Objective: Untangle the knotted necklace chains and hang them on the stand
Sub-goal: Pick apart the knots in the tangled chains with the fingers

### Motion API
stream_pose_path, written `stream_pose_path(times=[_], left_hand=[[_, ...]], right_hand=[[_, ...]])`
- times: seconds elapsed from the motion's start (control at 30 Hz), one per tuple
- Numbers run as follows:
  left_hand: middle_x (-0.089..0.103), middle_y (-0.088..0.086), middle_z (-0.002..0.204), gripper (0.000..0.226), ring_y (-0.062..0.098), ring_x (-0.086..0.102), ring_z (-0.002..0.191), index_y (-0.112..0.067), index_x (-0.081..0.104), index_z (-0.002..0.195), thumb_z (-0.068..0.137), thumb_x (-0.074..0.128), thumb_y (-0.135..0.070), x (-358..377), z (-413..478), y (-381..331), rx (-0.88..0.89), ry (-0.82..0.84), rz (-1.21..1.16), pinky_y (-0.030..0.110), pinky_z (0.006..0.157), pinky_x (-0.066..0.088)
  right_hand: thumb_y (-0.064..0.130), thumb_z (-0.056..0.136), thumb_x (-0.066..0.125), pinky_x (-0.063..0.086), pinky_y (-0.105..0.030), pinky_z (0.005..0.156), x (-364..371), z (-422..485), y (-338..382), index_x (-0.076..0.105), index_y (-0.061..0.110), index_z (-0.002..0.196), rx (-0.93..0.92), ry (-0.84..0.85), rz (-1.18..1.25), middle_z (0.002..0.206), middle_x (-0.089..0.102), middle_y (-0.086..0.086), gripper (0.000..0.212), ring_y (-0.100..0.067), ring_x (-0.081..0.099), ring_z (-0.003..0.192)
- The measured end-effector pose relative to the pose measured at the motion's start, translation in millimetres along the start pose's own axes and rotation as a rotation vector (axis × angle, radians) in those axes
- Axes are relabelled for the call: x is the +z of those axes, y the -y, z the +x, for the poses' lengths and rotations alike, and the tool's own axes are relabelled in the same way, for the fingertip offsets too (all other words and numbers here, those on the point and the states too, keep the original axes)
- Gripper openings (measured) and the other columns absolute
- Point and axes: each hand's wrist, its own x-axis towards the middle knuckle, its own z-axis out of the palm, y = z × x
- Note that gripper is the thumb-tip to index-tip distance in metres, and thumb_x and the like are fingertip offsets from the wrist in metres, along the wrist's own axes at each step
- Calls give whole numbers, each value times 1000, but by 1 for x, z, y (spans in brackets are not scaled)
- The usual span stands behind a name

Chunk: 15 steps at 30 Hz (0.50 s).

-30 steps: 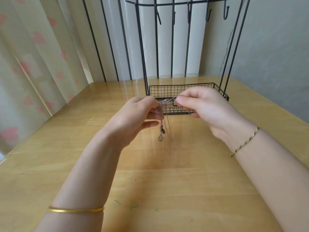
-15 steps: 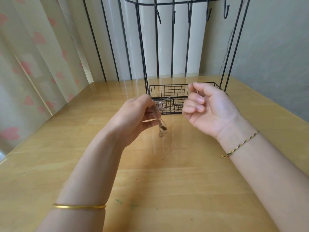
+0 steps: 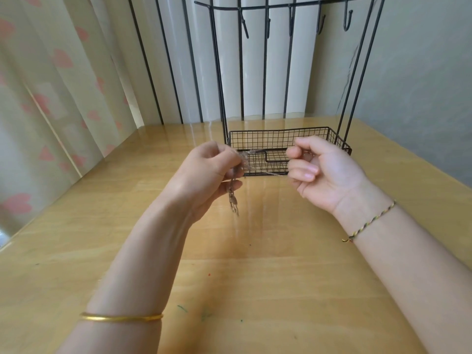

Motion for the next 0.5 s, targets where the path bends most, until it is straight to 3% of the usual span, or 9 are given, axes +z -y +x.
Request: stream_pose_path(times=[0.17, 0.27, 0.37, 0.4, 0.5], left_hand=[[53, 0, 66, 22, 8, 49, 53, -14, 51, 80, 89, 48, 5, 4, -2, -1, -27, 57, -139, 23, 52, 48], [54, -3, 62, 25, 9, 47, 54, -16, 52, 78, 89, 45, 5, 9, -3, -1, -49, 81, -190, 24, 55, 50], [54, -3, 63, 25, 9, 47, 54, -16, 52, 78, 89, 44, 5, 10, -3, -3, -52, 98, -194, 22, 53, 49], [53, -3, 62, 24, 9, 47, 54, -16, 52, 77, 89, 44, 4, 11, -3, -3, -47, 95, -187, 22, 52, 48], [51, -2, 65, 23, 8, 46, 55, -16, 52, 77, 89, 46, 3, 11, -4, -3, -32, 79, -160, 22, 51, 46]], right_hand=[[-4, 79, 48, 18, -16, 33, -1, -5, -1, 66, 14, 65, -198, -7, -650, 58, 54, 0, 29, -5, 26, 36], [4, 73, 54, 33, -9, 40, 9, -13, -5, 72, 12, 64, -250, -3, -951, 61, 58, 7, 22, 2, 46, 44], [10, 73, 63, 43, -19, 66, 15, -17, -9, 73, 7, 72, -307, 8, -1030, 77, 71, -2, 10, -3, 58, 74], [13, 75, 65, 42, -19, 66, 16, -18, -9, 73, 6, 74, -304, 12, -1037, 80, 71, -3, 10, -3, 57, 74], [24, 79, 69, 40, -6, 54, 15, -19, -7, 72, 17, 72, -260, 66, -969, 64, 67, 18, 10, 16, 55, 59]])
